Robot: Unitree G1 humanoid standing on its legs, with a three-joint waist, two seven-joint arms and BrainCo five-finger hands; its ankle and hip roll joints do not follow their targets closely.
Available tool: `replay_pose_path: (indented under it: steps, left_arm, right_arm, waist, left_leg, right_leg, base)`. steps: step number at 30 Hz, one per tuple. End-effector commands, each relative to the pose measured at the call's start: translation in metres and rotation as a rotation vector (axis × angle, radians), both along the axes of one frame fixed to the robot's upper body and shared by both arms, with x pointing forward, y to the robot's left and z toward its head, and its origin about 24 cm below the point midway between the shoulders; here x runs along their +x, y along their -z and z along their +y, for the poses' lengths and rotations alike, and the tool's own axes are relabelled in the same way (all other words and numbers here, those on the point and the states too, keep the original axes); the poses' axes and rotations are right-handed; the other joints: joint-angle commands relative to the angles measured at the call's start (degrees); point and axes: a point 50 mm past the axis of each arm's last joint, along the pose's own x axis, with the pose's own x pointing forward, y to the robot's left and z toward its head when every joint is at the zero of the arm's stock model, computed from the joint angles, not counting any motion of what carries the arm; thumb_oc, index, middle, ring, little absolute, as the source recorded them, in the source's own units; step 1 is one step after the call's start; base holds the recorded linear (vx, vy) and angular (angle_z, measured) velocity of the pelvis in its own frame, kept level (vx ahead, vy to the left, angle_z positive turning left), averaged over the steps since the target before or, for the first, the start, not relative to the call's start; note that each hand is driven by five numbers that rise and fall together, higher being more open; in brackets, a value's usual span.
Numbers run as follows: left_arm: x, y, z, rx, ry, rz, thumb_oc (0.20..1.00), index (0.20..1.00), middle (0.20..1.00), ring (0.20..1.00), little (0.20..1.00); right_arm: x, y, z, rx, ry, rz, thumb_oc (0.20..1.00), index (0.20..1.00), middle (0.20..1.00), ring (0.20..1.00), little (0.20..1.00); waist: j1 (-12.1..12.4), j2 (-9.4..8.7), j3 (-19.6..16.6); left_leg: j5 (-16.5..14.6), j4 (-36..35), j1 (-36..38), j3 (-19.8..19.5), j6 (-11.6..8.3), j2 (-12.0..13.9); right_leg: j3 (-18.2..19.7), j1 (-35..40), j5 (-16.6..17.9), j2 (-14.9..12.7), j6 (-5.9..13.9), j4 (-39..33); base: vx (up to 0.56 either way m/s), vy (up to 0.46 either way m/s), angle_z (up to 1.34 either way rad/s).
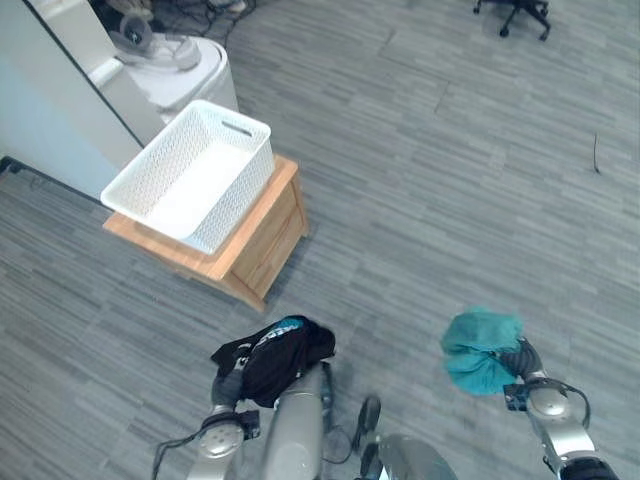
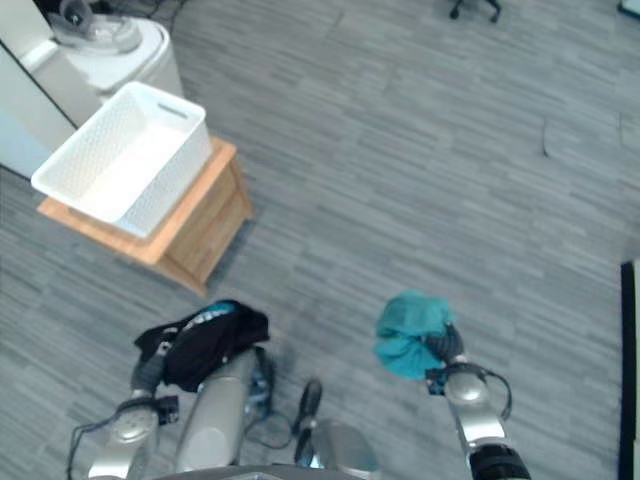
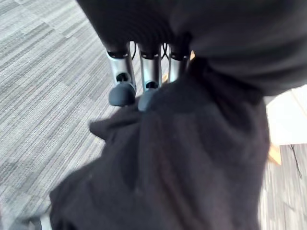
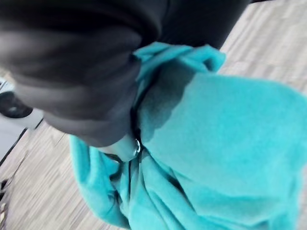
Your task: Tidy up the quilt and then pick up the clothes from the bed and put them into the laundry hamper.
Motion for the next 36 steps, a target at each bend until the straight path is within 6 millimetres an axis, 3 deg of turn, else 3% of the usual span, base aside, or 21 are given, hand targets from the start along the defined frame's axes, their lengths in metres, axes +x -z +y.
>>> replay_pose_path:
  steps: [1, 2, 3, 4, 6, 8, 11, 12, 13, 16, 21, 23, 24, 25, 26, 27, 29, 30, 32, 34, 36]
  left_arm:
    - [0.006, -0.005, 0.001, 0.048, 0.093, -0.01, 0.2, 0.2, 0.2, 0.2, 0.2]
    - [0.007, -0.004, -0.002, 0.042, 0.111, 0.001, 0.2, 0.2, 0.2, 0.2, 0.2]
    - [0.001, 0.0, -0.003, 0.031, 0.116, 0.022, 0.2, 0.2, 0.2, 0.2, 0.2]
    - [-0.001, 0.004, -0.001, 0.051, 0.122, 0.054, 0.2, 0.2, 0.2, 0.2, 0.2]
    - [0.0, 0.003, 0.005, 0.086, 0.129, 0.067, 0.2, 0.2, 0.2, 0.2, 0.2]
    - [0.012, -0.006, 0.012, 0.142, 0.14, 0.032, 0.2, 0.2, 0.2, 0.2, 0.2]
    - [0.025, -0.015, 0.01, 0.175, 0.165, -0.018, 0.2, 0.2, 0.2, 0.2, 0.2]
    - [0.034, -0.02, 0.009, 0.197, 0.183, -0.044, 0.2, 0.2, 0.2, 0.2, 0.2]
    - [0.034, -0.02, 0.009, 0.197, 0.182, -0.045, 0.2, 0.2, 0.2, 0.2, 0.2]
    - [0.04, -0.018, 0.008, 0.229, 0.212, -0.024, 0.2, 0.2, 0.2, 0.2, 0.2]
    - [0.035, -0.012, 0.001, 0.196, 0.21, -0.012, 0.2, 0.2, 0.2, 0.2, 0.2]
    - [0.038, -0.012, -0.008, 0.176, 0.237, -0.025, 0.2, 0.2, 0.2, 0.2, 0.2]
    - [0.042, -0.014, -0.014, 0.167, 0.277, -0.034, 0.2, 0.2, 0.2, 0.2, 0.2]
    - [0.042, -0.014, -0.014, 0.167, 0.277, -0.034, 0.2, 0.2, 0.2, 0.2, 0.2]
    - [0.045, -0.015, -0.014, 0.183, 0.292, -0.034, 0.2, 0.2, 0.2, 0.2, 0.2]
    - [0.045, -0.015, -0.014, 0.182, 0.292, -0.034, 0.2, 0.2, 0.2, 0.2, 0.2]
    - [0.045, -0.016, -0.014, 0.193, 0.315, -0.034, 0.2, 0.2, 0.2, 0.2, 0.2]
    - [0.049, -0.02, -0.016, 0.202, 0.34, -0.056, 0.2, 0.2, 0.2, 0.2, 0.2]
    - [0.052, -0.024, -0.017, 0.206, 0.355, -0.075, 0.2, 0.2, 0.2, 0.2, 0.2]
    - [0.056, -0.038, -0.018, 0.217, 0.399, -0.139, 0.2, 0.2, 0.2, 0.2, 0.2]
    - [0.051, -0.04, -0.019, 0.217, 0.423, -0.15, 0.2, 0.2, 0.2, 0.2, 0.2]
  right_arm:
    - [-0.006, -0.007, -0.015, -0.07, -0.003, -0.024, 0.2, 0.2, 0.2, 0.2, 0.2]
    - [-0.009, -0.004, -0.016, -0.065, 0.014, -0.02, 0.2, 0.2, 0.2, 0.2, 0.2]
    - [-0.011, -0.003, -0.014, -0.058, 0.011, -0.014, 0.2, 0.2, 0.2, 0.2, 0.2]
    - [-0.01, 0.0, -0.004, -0.036, -0.01, -0.015, 0.2, 0.2, 0.2, 0.2, 0.2]
    - [-0.004, -0.003, 0.008, -0.016, -0.034, -0.042, 0.2, 0.2, 0.2, 0.2, 0.2]
    - [0.004, -0.011, 0.017, -0.006, -0.063, -0.092, 0.2, 0.2, 0.2, 0.2, 0.2]
    - [0.011, -0.017, 0.019, -0.014, -0.086, -0.117, 0.2, 0.2, 0.2, 0.2, 0.2]
    - [0.013, -0.02, 0.015, -0.028, -0.085, -0.123, 0.2, 0.2, 0.2, 0.2, 0.2]
    - [0.013, -0.02, 0.015, -0.028, -0.085, -0.124, 0.2, 0.2, 0.2, 0.2, 0.2]
    - [0.005, -0.021, 0.006, -0.025, -0.062, -0.126, 0.2, 0.2, 0.2, 0.2, 0.2]
    - [0.018, -0.04, 0.009, -0.045, -0.103, -0.213, 0.2, 0.2, 0.2, 0.2, 0.2]
    - [0.019, -0.049, 0.001, -0.079, -0.09, -0.244, 0.2, 0.2, 0.2, 0.2, 0.2]
    - [0.019, -0.054, -0.006, -0.106, -0.075, -0.257, 0.2, 0.2, 0.2, 0.2, 0.2]
    - [0.019, -0.054, -0.006, -0.106, -0.076, -0.257, 0.2, 0.2, 0.2, 0.2, 0.2]
    - [0.026, -0.066, -0.008, -0.152, -0.108, -0.287, 0.2, 0.2, 0.2, 0.2, 0.2]
    - [0.026, -0.066, -0.008, -0.153, -0.109, -0.287, 0.2, 0.2, 0.2, 0.2, 0.2]
    - [0.027, -0.07, -0.013, -0.188, -0.129, -0.286, 0.2, 0.2, 0.2, 0.2, 0.2]
    - [0.024, -0.069, -0.018, -0.196, -0.12, -0.275, 0.2, 0.2, 0.2, 0.2, 0.2]
    - [0.021, -0.068, -0.021, -0.195, -0.11, -0.266, 0.2, 0.2, 0.2, 0.2, 0.2]
    - [0.019, -0.067, -0.02, -0.176, -0.11, -0.265, 0.2, 0.2, 0.2, 0.2, 0.2]
    - [0.015, -0.064, -0.021, -0.182, -0.108, -0.252, 0.2, 0.2, 0.2, 0.2, 0.2]
  waist:
    - [-0.94, -0.22, -4.24]
    - [-1.31, -0.05, -5.52]
    - [-1.77, -0.59, -6.23]
    - [-1.65, -2.01, -6.04]
    - [-2.67, -2.84, -5.43]
    - [-4.64, -1.1, -4.6]
    - [-6.47, -0.96, -3.97]
    - [-7.51, -1.57, -4.2]
    - [-7.76, -1.47, -4.22]
    - [-11.52, -1.47, -4.62]
    - [-11.48, -0.57, -5.4]
    - [-12.82, 0.23, -5.23]
    - [-14.57, 0.51, -5.39]
    - [-14.58, 0.53, -5.45]
    - [-15.6, 0.96, -6.23]
    - [-15.61, 1.08, -6.23]
    - [-16.17, 1.78, -6.98]
    - [-16.96, 2.31, -7.2]
    - [-17.23, 2.58, -7.21]
    - [-16.84, 3.32, -7.58]
    - [-16.86, 3.68, -7.91]
  left_leg:
    - [6.19, -17.34, 12.76, 5.0, -4.2, 5.97]
    - [7.55, -24.05, 13.94, 10.2, -4.29, 9.06]
    - [8.65, -26.04, 15.96, 9.66, -3.81, 7.82]
    - [8.1, -24.9, 17.18, 7.48, -1.82, 5.08]
    - [6.99, -25.41, 19.85, 8.2, 0.64, 3.81]
    - [5.43, -29.39, 26.12, 3.14, 0.87, 3.82]
    - [4.32, -30.7, 29.64, -3.41, -0.84, 2.6]
    - [2.94, -30.99, 30.76, -7.66, -2.45, 1.58]
    - [3.15, -31.02, 30.59, -7.91, -2.49, 1.71]
    - [-0.67, -31.81, 33.81, -18.11, -3.11, -0.71]
    - [-1.2, -29.79, 33.22, -22.31, -4.11, -1.23]
    - [0.46, -29.16, 31.76, -20.04, -5.57, 0.4]
    - [3.58, -29.22, 29.81, -10.02, -7.25, 5.01]
    - [3.62, -29.21, 29.74, -10.01, -7.3, 5.04]
    - [6.96, -29.46, 29.12, -3.38, -9.01, 9.71]
    - [7.06, -29.56, 29.16, -3.37, -9.12, 9.84]
    - [10.62, -30.67, 29.37, 0.81, -10.96, 14.51]
    - [14.34, -31.02, 29.01, 4.0, -12.96, 18.97]
    - [16.4, -30.96, 28.79, 4.49, -13.96, 21.28]
    - [14.94, -31.48, 29.63, 0.58, -15.16, 22.35]
    - [12.84, -31.85, 30.23, 0.36, -15.2, 22.29]
  right_leg:
    - [-0.47, 6.51, 0.15, -7.95, 10.32, -2.62]
    - [-3.49, 9.57, -1.17, -7.82, 11.51, -1.67]
    - [-4.94, 10.76, -0.66, -8.01, 12.5, 1.1]
    - [-5.86, 8.95, 4.12, -10.58, 14.36, 11.3]
    - [-4.77, 3.96, 12.08, -14.03, 16.38, 24.82]
    - [-0.32, -5.81, 14.03, -14.96, 15.71, 35.57]
    - [3.19, -11.22, 9.04, -14.01, 13.75, 25.71]
    - [6.64, -11.38, 7.79, -13.27, 13.66, 11.55]
    - [6.29, -11.06, 8.27, -13.13, 13.58, 10.83]
    - [22.89, -12.76, 9.4, -9.55, 14.19, -1.77]
    - [18.72, -11.02, 11.0, -10.13, 13.04, -0.89]
    - [14.88, -9.33, 10.76, -11.41, 12.81, -1.51]
    - [9.88, -7.88, 10.11, -14.22, 13.68, -1.48]
    - [9.88, -7.93, 10.16, -14.19, 13.66, -1.54]
    - [7.4, -6.94, 9.97, -15.28, 14.08, -1.66]
    - [7.38, -6.92, 10.0, -15.14, 14.01, -1.71]
    - [5.06, -6.62, 10.0, -16.48, 14.66, -1.07]
    - [3.49, -6.62, 10.27, -18.6, 15.33, -0.51]
    - [2.65, -6.15, 10.29, -19.66, 15.69, -0.44]
    - [2.48, -7.42, 11.54, -21.58, 16.57, 0.28]
    - [2.0, -6.9, 13.36, -23.25, 16.61, -0.46]
  base:
    - [0.84, 0.123, 0.42]
    - [0.87, 0.185, 0.7]
    - [0.94, 0.219, 0.94]
    - [0.65, 0.235, 1.6]
    - [0.45, 0.145, 2.24]
    - [0.55, 0.027, 1.01]
    - [0.57, -0.21, 0.73]
    - [0.47, -0.262, 2.37]
    - [0.59, -0.3, 2.73]
    - [0.58, -0.161, 2.37]
    - [0.27, -0.158, 1.45]
    - [0.12, -0.023, 1.34]
    - [0.01, 0.089, 1.89]
    - [0.05, 0.227, 1.96]
    - [0.02, 0.128, 1.35]
    - [0.05, 0.193, 1.11]
    - [0.04, 0.28, 0.4]
    - [0.04, 0.471, 0.28]
    - [0.03, 0.277, 0.76]
    - [-0.03, 0.283, 0.57]
    - [-0.01, 0.324, 0.0]
